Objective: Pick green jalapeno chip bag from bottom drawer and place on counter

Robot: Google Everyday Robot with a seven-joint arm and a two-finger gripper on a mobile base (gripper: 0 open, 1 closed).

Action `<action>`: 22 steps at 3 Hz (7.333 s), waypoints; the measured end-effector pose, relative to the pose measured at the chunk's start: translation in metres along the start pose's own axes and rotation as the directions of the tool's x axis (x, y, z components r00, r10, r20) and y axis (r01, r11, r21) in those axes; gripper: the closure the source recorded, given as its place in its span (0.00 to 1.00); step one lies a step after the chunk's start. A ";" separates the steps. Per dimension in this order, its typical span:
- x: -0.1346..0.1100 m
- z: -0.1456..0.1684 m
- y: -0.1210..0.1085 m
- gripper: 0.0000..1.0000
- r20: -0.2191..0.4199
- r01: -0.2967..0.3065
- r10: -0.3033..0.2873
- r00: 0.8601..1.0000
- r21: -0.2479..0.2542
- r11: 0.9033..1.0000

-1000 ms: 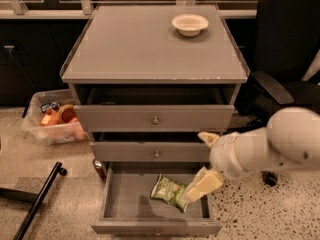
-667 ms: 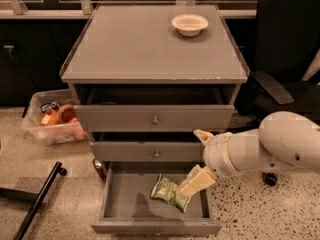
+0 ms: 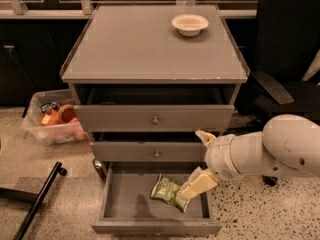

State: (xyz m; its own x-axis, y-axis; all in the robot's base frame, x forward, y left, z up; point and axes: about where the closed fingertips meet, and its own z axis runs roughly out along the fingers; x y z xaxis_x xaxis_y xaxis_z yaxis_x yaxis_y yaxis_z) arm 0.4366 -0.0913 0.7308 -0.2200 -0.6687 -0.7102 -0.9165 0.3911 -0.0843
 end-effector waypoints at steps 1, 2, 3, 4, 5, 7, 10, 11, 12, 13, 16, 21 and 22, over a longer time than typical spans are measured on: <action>0.021 0.022 0.002 0.00 -0.024 -0.008 0.008 1.000 -0.007 1.000; 0.067 0.071 -0.005 0.00 -0.051 -0.020 0.019 0.998 -0.024 0.999; 0.120 0.130 -0.013 0.00 -0.053 -0.026 0.025 0.998 -0.027 0.999; 0.160 0.189 -0.029 0.00 -0.019 -0.006 0.007 1.000 0.015 1.000; 0.188 0.240 -0.055 0.00 0.034 0.021 -0.024 0.999 0.083 0.996; 0.211 0.269 -0.034 0.00 0.046 -0.029 0.028 0.999 0.038 0.999; 0.278 0.341 -0.052 0.00 -0.084 0.023 -0.018 0.996 0.059 0.998; 0.305 0.373 -0.069 0.00 -0.080 0.029 -0.025 0.996 0.050 0.998; 0.326 0.404 -0.086 0.00 -0.078 0.046 -0.043 0.996 0.034 0.998; 0.346 0.436 -0.095 0.00 -0.075 0.053 -0.052 0.996 0.014 0.998; 0.377 0.512 -0.103 0.00 -0.067 -0.009 0.010 0.998 0.011 1.000; 0.358 0.471 -0.111 1.00 -0.134 -0.044 0.044 0.990 0.002 0.999; 0.318 0.412 -0.099 1.00 -0.159 0.002 -0.012 0.987 -0.061 0.998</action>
Offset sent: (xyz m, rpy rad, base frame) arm 0.0335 -0.0084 -0.1915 -0.0381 0.1029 -0.0098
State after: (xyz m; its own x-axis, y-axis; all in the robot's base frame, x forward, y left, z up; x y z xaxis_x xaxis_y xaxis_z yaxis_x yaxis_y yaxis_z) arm 0.5949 -0.0822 0.2251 -0.2595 -0.7653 -0.5890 -0.9357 0.3503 -0.0429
